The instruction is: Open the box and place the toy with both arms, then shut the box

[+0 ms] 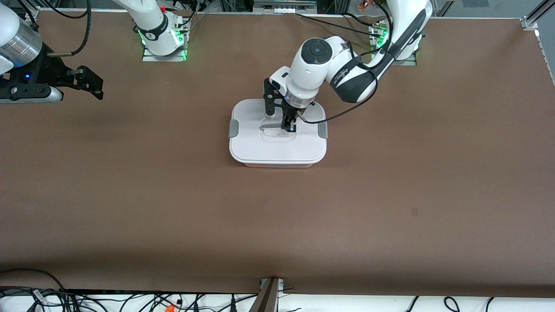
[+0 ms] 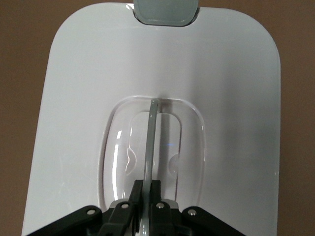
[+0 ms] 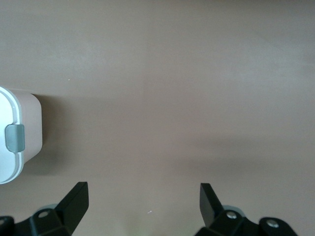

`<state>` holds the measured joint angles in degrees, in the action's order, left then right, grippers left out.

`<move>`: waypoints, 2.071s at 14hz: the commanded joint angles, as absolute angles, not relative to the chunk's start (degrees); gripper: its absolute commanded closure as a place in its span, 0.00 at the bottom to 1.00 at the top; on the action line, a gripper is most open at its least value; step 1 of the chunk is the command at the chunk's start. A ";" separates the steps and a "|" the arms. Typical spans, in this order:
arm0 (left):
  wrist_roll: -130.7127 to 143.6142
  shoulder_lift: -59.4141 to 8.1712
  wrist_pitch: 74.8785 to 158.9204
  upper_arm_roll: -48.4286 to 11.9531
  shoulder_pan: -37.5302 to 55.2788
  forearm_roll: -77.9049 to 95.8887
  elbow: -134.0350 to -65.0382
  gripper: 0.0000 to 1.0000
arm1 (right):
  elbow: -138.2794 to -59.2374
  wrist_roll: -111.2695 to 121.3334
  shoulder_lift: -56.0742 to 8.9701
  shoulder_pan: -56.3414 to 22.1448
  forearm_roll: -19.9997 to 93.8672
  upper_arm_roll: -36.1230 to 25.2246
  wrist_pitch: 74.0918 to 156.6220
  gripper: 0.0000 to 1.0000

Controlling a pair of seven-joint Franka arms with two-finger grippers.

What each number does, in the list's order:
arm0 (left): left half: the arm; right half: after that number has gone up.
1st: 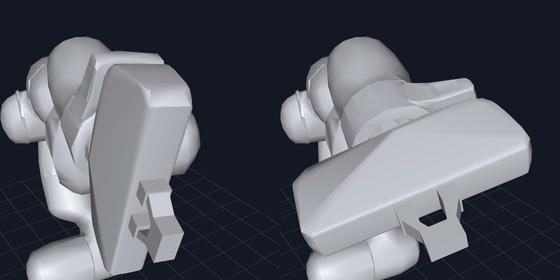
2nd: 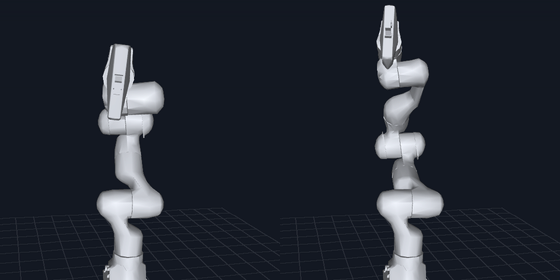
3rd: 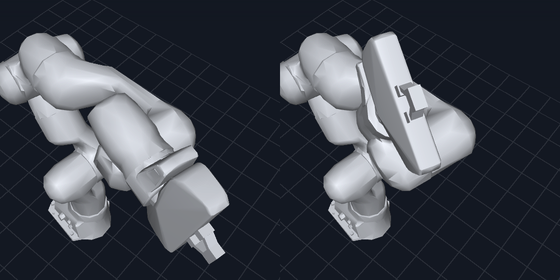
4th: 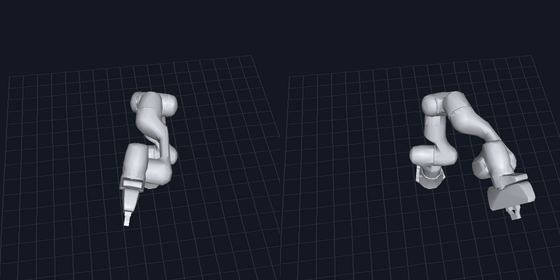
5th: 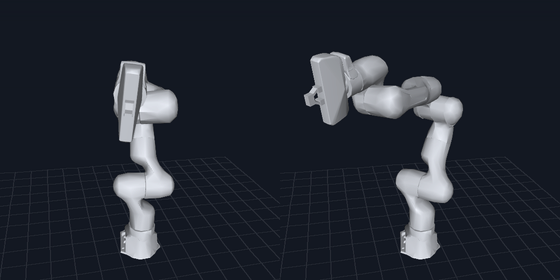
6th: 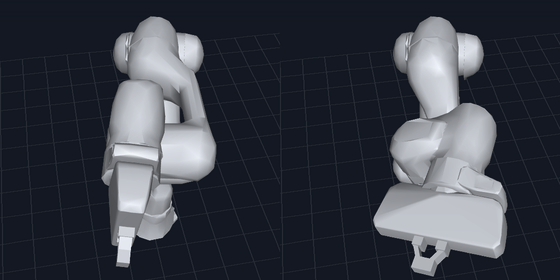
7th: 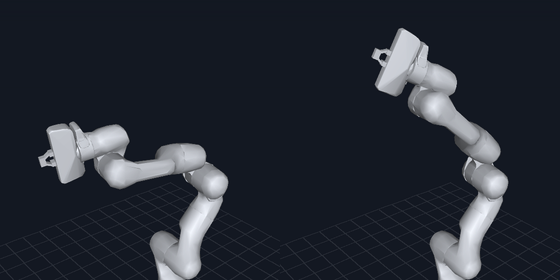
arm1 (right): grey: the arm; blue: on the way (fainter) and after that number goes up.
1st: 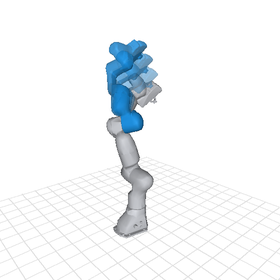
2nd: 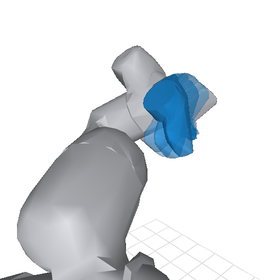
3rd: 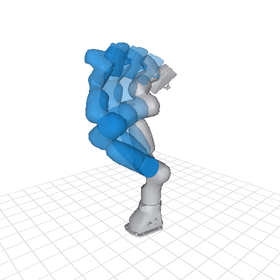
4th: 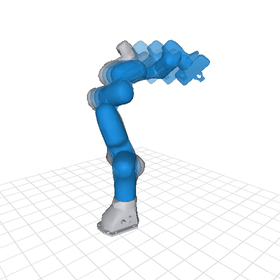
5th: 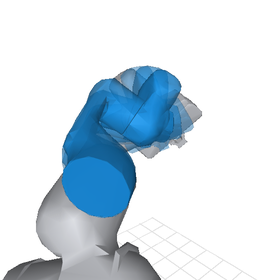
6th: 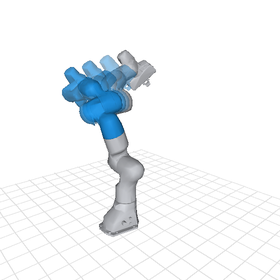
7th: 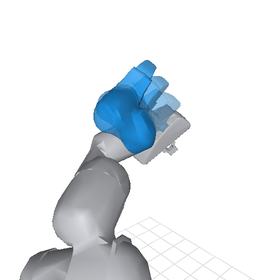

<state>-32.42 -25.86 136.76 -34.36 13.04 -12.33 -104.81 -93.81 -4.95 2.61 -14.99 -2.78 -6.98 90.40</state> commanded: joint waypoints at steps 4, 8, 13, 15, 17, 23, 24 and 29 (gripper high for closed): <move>-30.50 -22.86 136.67 -34.10 12.22 -13.10 -105.47 0.00 | -92.37 -5.45 2.20 -14.85 -2.81 -6.50 89.03 0.00; -24.02 -17.33 123.26 -34.37 10.90 -11.34 -103.46 0.00 | -92.37 -5.54 2.20 -14.85 -2.72 -6.50 89.03 0.00; -18.19 -13.80 96.92 -34.10 2.66 -7.03 -90.74 0.00 | -92.37 -5.54 2.20 -14.85 -2.72 -6.50 89.03 0.00; -18.37 -13.80 88.62 -33.66 -2.44 -7.73 -86.24 0.00 | -92.37 -5.54 2.20 -14.85 -2.72 -6.50 89.03 0.00; -19.16 -13.62 87.54 -33.92 -8.93 -7.82 -84.30 0.00 | -92.37 -5.45 2.20 -14.85 -2.72 -6.50 88.95 0.00; -18.37 -11.35 84.37 -26.24 -13.40 -7.30 -80.59 0.00 | -92.46 -5.45 2.20 -14.85 -2.72 -6.50 88.86 0.00; -18.20 -9.60 85.77 -19.58 -9.10 -6.95 -81.12 0.00 | -92.46 -5.45 2.20 -14.85 -2.64 -6.50 88.77 0.00; -13.21 -4.59 90.61 0.83 2.60 -0.01 -87.95 0.00 | -92.72 -5.54 2.37 -14.77 -0.89 -7.03 87.28 0.00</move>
<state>-16.75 -8.87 87.84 -7.49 -3.09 -2.58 -81.78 -93.74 -4.95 2.61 -15.04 -2.47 -6.80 88.73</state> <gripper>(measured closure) 0.000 0.000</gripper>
